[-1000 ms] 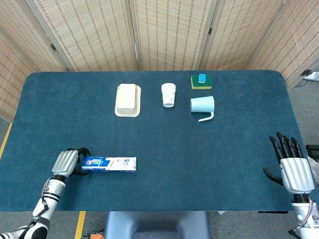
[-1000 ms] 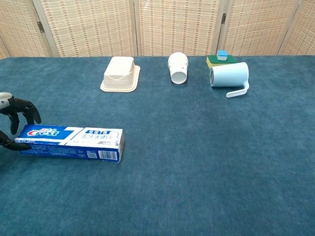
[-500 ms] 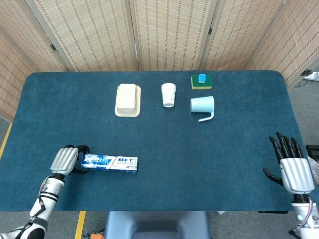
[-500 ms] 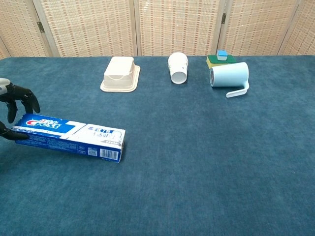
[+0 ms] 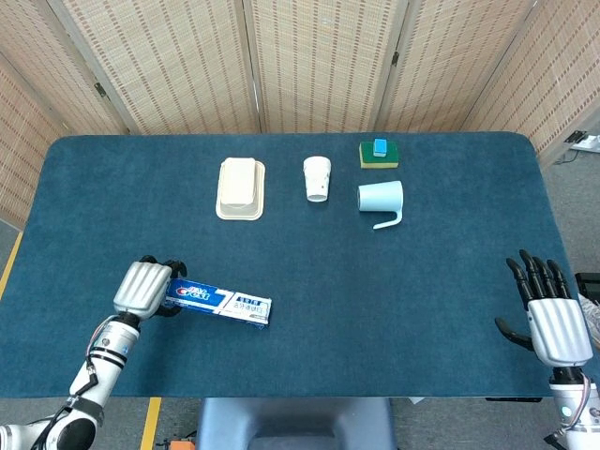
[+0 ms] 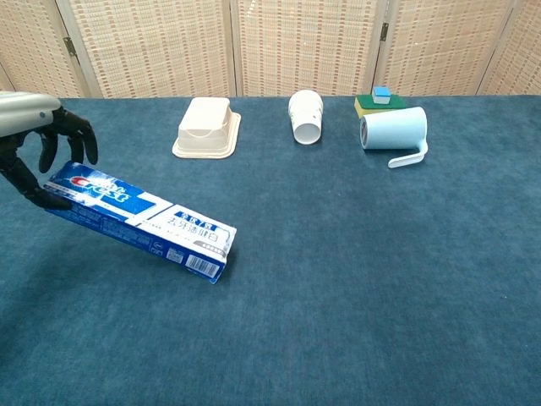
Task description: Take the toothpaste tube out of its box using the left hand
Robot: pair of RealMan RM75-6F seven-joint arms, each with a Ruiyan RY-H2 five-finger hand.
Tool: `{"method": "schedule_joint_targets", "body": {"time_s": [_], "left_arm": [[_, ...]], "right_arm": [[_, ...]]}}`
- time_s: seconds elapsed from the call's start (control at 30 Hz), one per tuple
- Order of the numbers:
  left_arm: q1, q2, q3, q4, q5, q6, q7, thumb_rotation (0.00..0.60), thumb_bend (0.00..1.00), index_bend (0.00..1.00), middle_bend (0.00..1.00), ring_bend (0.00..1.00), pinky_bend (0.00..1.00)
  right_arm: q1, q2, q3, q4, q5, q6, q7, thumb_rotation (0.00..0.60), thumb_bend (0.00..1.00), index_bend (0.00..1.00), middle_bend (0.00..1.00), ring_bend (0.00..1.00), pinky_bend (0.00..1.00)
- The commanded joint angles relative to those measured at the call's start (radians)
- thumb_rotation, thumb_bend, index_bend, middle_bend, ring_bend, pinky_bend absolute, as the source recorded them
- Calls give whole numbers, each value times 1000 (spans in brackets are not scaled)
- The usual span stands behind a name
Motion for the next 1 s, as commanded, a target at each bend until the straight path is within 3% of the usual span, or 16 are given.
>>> {"method": "schedule_joint_targets", "body": {"time_s": [0.03, 0.23, 0.37, 0.63, 1.0], "left_arm": [[-63, 11, -13, -56, -78, 69, 154, 600, 186, 418, 550, 580, 329], [-103, 34, -9, -101, -114, 164, 319, 600, 185, 419, 550, 581, 328], [-122, 28, 31, -72, -13, 226, 425, 600, 185, 418, 550, 574, 328], [-129, 43, 89, -38, 118, 254, 512, 600, 185, 418, 550, 573, 328], [-175, 134, 55, -112, 156, 251, 631, 600, 185, 418, 550, 569, 324]], "right_arm": [[0, 0, -1, 1, -1, 0, 0, 600, 249, 0, 0, 0, 0], [4, -5, 0, 0, 1, -8, -15, 600, 249, 0, 0, 0, 0], [6, -7, -2, -3, 2, -15, -22, 600, 249, 0, 0, 0, 0], [5, -9, 0, -3, 8, -16, -28, 600, 248, 0, 0, 0, 0], [9, -11, 1, -4, 10, -21, -33, 600, 249, 0, 0, 0, 0]]}}
